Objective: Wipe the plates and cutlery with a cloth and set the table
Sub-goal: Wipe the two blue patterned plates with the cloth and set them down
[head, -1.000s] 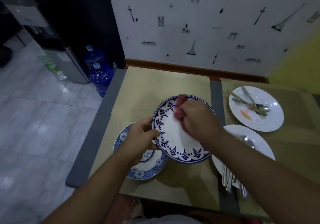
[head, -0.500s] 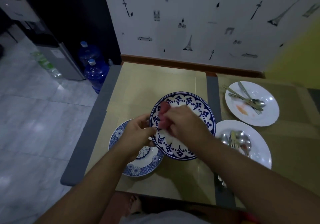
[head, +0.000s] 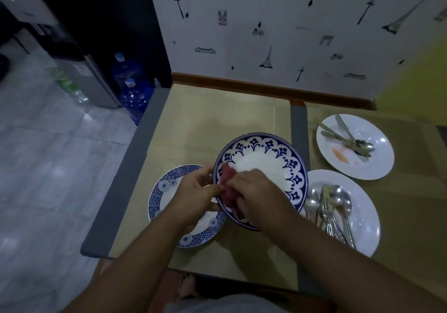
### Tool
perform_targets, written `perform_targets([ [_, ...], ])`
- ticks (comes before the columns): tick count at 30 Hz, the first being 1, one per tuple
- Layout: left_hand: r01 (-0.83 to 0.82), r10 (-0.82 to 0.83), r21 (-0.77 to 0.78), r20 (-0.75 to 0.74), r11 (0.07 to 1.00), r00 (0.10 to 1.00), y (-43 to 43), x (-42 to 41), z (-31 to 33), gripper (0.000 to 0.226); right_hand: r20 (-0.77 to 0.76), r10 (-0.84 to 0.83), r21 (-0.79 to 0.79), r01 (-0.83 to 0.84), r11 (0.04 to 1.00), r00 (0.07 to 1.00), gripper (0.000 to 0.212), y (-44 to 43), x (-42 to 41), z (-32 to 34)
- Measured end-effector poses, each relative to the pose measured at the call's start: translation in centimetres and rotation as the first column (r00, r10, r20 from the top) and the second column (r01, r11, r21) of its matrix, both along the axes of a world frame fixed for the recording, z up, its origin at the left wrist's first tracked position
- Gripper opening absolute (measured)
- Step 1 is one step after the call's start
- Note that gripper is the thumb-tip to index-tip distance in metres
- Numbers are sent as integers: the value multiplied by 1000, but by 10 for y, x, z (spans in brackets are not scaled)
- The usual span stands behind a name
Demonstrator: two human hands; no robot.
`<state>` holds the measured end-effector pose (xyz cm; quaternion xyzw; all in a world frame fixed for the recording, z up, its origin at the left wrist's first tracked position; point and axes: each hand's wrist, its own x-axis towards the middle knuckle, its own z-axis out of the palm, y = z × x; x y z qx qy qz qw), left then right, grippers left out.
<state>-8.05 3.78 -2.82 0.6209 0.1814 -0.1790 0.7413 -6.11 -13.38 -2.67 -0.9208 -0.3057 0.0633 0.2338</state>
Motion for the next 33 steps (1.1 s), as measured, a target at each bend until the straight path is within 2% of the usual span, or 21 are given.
perform_targets([
  [4, -41, 41, 6, -20, 999, 999, -6, 1, 1, 48, 85, -191, 52, 187, 981, 978, 15, -19, 44, 9],
  [6, -83, 83, 2, -31, 997, 996, -10, 1, 1, 47, 82, -304, -6, 306, 952, 949, 14, -40, 58, 11],
  [8, -135, 135, -7, -42, 991, 990, -16, 3, 1, 45, -25, -336, -140, 330, 934, 942, 19, -54, 55, 11],
  [11, -184, 185, 24, -53, 983, 981, -24, 6, -2, 42, -238, -283, -241, 225, 944, 929, 32, -61, 40, 12],
  [13, -210, 213, 45, -62, 977, 975, -30, 7, -7, 43, -246, -219, -211, 168, 963, 944, 37, -65, 35, 10],
  [17, -322, 326, 63, -76, 945, 942, -36, 11, -12, 42, -155, -173, -23, 171, 985, 973, 43, -74, 40, 13],
  [20, -386, 391, 65, -78, 920, 917, -31, 19, -14, 40, -87, -154, 30, 157, 987, 984, 53, -70, 51, 13],
  [23, -429, 435, 81, -82, 900, 897, -18, 35, -17, 38, -44, -179, 74, 182, 981, 983, 49, -56, 69, 12],
  [28, -460, 466, 83, -70, 884, 882, 20, 77, -19, 36, -8, -267, 57, 267, 962, 964, 44, -22, 107, 10],
  [33, -442, 451, 102, -95, 891, 888, 61, 122, -29, 35, -64, -383, 29, 386, 922, 921, 38, 18, 135, -6],
])
